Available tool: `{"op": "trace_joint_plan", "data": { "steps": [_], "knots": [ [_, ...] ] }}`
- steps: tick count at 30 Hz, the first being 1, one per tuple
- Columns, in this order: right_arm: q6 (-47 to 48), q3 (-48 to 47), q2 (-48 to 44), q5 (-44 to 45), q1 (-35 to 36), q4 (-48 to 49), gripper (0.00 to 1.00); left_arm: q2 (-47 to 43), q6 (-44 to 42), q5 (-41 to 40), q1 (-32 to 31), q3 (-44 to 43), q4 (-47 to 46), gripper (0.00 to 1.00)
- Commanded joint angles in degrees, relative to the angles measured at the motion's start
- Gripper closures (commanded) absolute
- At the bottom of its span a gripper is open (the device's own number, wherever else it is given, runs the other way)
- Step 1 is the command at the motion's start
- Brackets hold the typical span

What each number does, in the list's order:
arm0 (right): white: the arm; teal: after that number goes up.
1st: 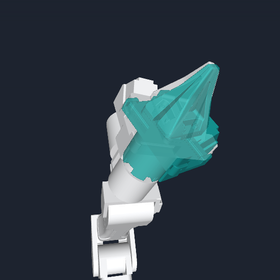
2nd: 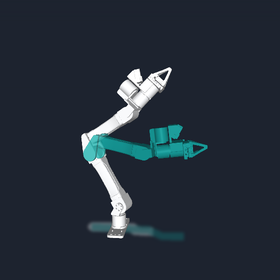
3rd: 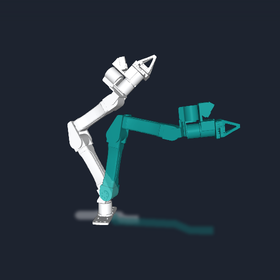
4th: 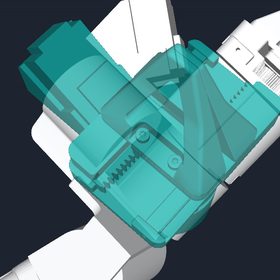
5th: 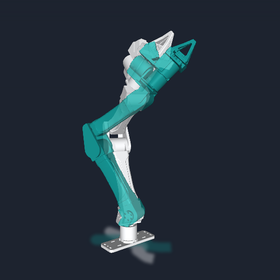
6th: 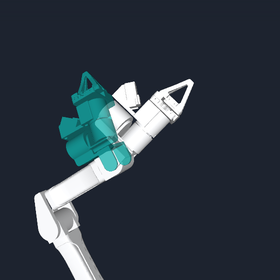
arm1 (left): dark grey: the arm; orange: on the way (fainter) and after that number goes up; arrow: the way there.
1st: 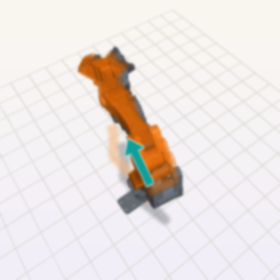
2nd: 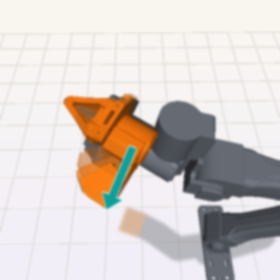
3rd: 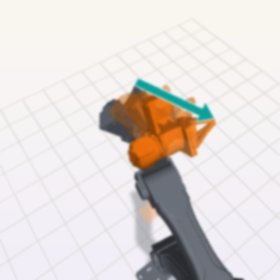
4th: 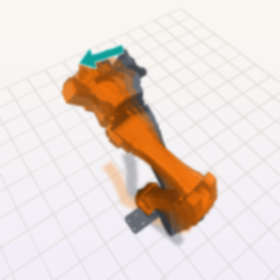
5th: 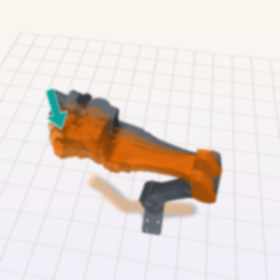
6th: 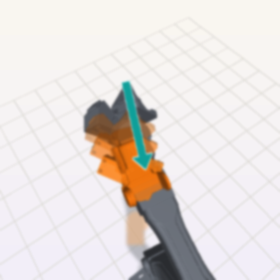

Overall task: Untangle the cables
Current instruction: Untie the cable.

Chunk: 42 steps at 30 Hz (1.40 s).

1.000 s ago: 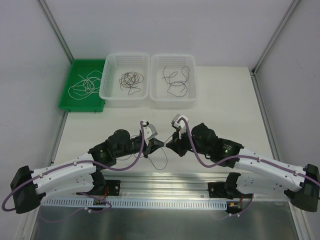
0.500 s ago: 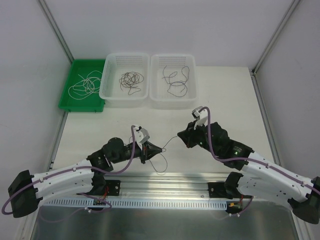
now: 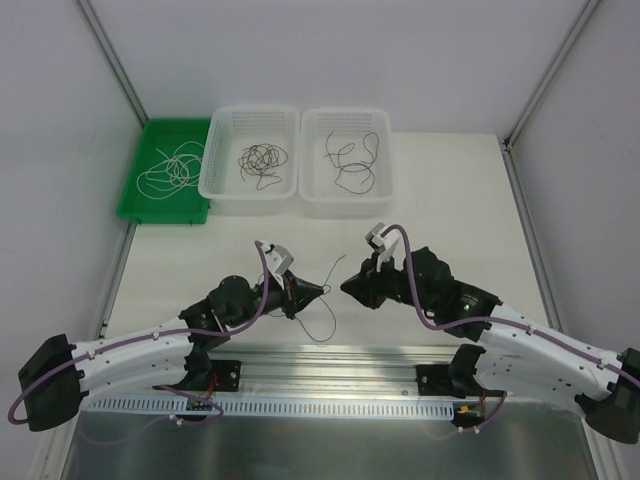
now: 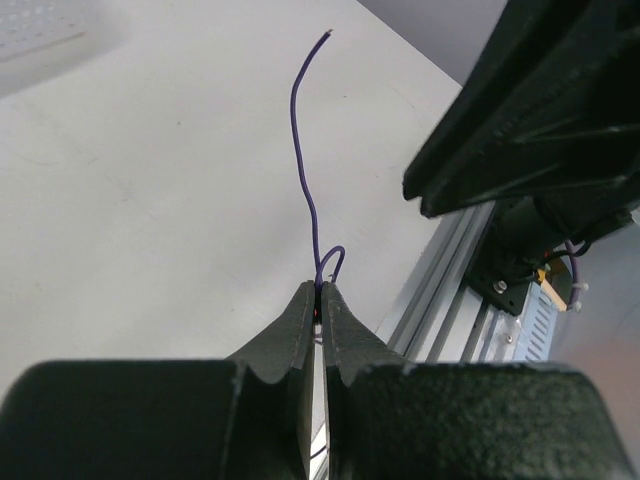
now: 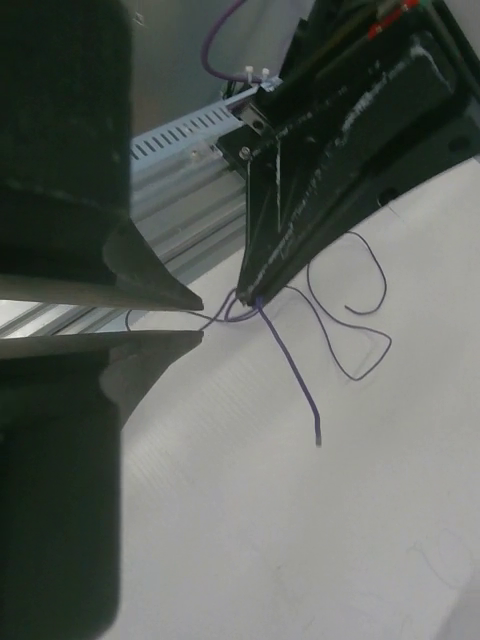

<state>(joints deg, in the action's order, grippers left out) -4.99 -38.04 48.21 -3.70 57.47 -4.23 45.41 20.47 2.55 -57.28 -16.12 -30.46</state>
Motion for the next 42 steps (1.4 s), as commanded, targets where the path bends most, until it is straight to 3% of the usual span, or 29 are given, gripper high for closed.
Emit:
{"op": "trace_joint_plan", "data": {
  "steps": [1,3,8,21,28,35,42],
  "knots": [
    [2.8,0.2,-0.8,-6.7,0.6,5.4,0.81,0.6,3.2,-4.0,0.2,-2.8,-1.1,1.0],
    [2.9,-0.1,0.0,-7.0,0.8,5.9,0.75,1.4,3.4,-2.6,0.2,-3.4,-1.3,1.0],
    [3.0,-0.4,2.6,-7.6,0.9,8.3,0.71,1.6,4.1,0.3,0.2,-4.0,-2.2,1.0],
    [4.5,-1.0,6.4,-6.4,0.9,8.4,0.73,1.3,4.5,5.4,0.2,-4.4,-3.6,1.0],
    [4.6,-0.8,5.9,-4.6,0.9,7.2,0.78,0.5,4.1,6.9,0.2,-4.1,-3.5,1.0],
    [7.1,-0.7,2.9,-0.5,0.9,4.5,0.76,0.4,4.2,5.4,0.2,-4.3,-2.2,1.0],
    [6.9,-0.1,3.6,-2.1,0.8,5.6,0.72,0.8,4.5,6.9,0.2,-5.0,-2.2,1.0]
  ]
}}
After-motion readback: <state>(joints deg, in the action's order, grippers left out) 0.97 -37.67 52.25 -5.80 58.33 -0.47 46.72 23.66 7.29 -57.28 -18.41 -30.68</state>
